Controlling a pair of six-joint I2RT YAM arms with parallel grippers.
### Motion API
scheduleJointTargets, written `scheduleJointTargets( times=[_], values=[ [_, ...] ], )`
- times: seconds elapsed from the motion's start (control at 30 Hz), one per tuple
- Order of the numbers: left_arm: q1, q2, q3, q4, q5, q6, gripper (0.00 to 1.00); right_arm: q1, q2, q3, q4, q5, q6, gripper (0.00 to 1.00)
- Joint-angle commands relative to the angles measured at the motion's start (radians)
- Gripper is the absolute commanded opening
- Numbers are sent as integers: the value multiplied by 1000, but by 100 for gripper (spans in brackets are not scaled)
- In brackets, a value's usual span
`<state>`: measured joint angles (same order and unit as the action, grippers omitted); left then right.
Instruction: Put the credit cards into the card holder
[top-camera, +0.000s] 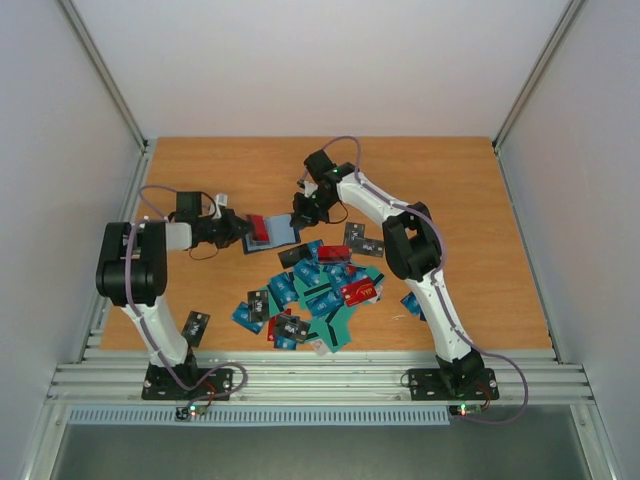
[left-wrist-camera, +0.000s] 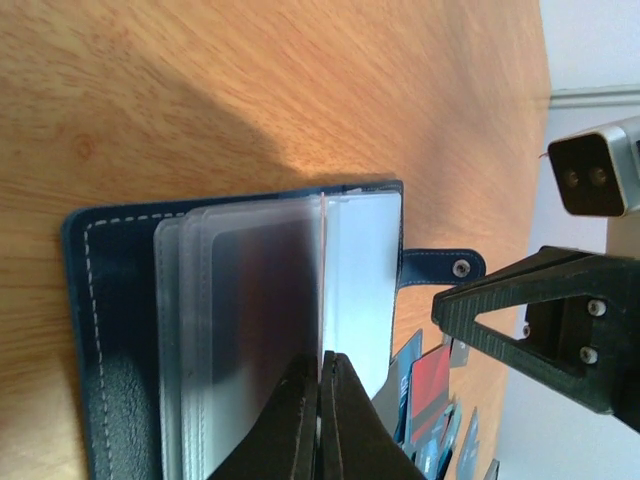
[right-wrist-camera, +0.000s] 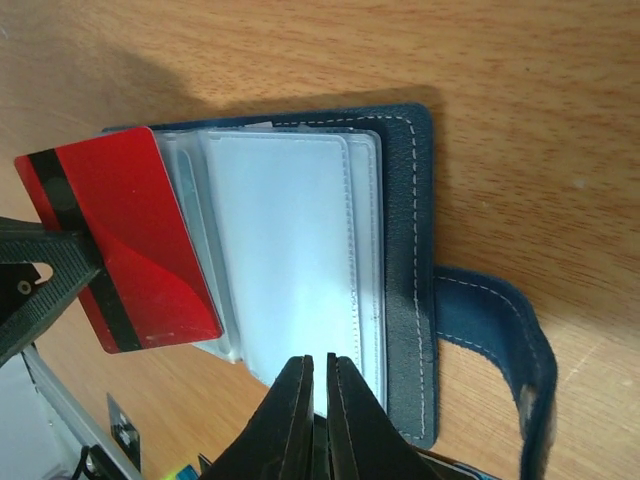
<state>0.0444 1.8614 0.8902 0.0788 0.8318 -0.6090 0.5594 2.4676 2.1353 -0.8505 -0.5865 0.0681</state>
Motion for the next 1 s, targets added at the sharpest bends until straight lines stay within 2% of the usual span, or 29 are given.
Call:
scheduleJointTargets(
  times=[0.0, 0.17, 0.97],
  values=[
    [0, 30, 33, 113, 26, -36, 0, -9, 24, 35, -33, -12, -8, 6],
    [-2, 40, 32, 147, 35, -62, 0, -18, 46, 35, -52, -25, -9, 1],
    [-30, 114, 40, 219, 32, -106, 0, -27, 90, 29, -91, -49, -29, 1]
  ],
)
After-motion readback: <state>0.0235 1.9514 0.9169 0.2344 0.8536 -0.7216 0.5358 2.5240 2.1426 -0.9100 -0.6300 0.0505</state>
